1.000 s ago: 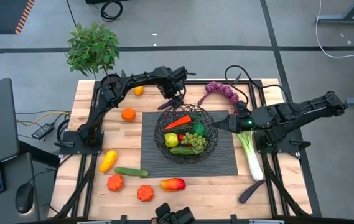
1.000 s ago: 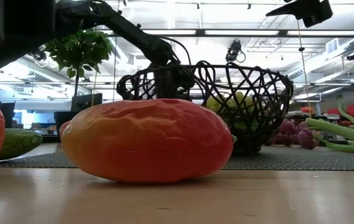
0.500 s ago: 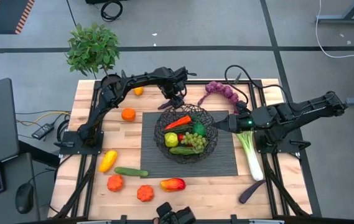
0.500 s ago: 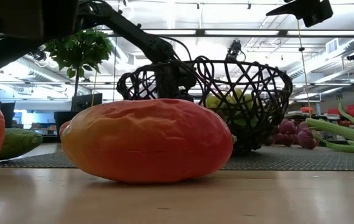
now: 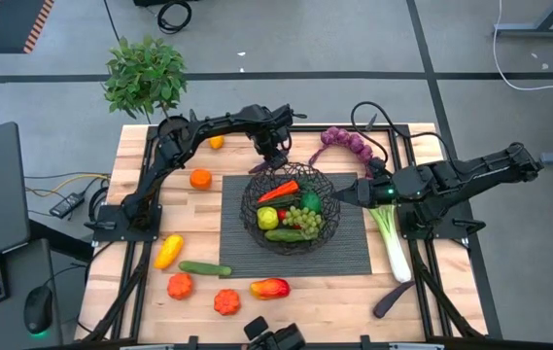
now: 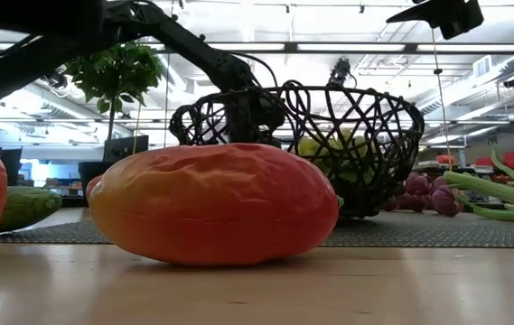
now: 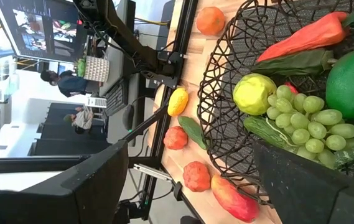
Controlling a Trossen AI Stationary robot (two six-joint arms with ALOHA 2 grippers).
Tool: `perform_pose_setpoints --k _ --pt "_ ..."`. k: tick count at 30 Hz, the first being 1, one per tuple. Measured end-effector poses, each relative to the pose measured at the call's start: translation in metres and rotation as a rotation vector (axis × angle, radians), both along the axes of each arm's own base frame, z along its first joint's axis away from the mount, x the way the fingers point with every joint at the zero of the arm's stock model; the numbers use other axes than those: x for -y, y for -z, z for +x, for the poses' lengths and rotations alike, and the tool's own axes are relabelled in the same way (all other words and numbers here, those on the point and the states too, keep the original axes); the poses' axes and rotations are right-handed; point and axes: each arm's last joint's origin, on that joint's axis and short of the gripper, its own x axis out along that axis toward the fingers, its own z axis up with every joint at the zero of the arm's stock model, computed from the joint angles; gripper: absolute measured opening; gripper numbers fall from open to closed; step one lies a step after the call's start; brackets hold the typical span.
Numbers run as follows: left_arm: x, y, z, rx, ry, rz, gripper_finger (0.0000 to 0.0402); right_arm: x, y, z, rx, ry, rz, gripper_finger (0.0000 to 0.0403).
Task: Build produce basket
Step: Put the top eggplant into the black basket
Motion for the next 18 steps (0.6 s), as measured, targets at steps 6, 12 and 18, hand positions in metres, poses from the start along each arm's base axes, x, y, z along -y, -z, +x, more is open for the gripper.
perform_pose_setpoints --k 6,12,18 --pt "-0.002 -0.008 -0.001 0.008 -0.004 0.01 0.0056 0.0 0.0 0.0 -0.002 -0.006 -0.016 0.0348" --pt "-0.008 -0.028 0.003 0.053 -0.012 0.037 0.0027 0.0 0.0 0.0 -0.003 -0.008 -0.019 0.0348" --pt "-0.011 -0.06 0.005 0.094 0.01 0.063 0.0004 0.0 0.0 0.0 -0.004 -0.015 -0.036 0.0348"
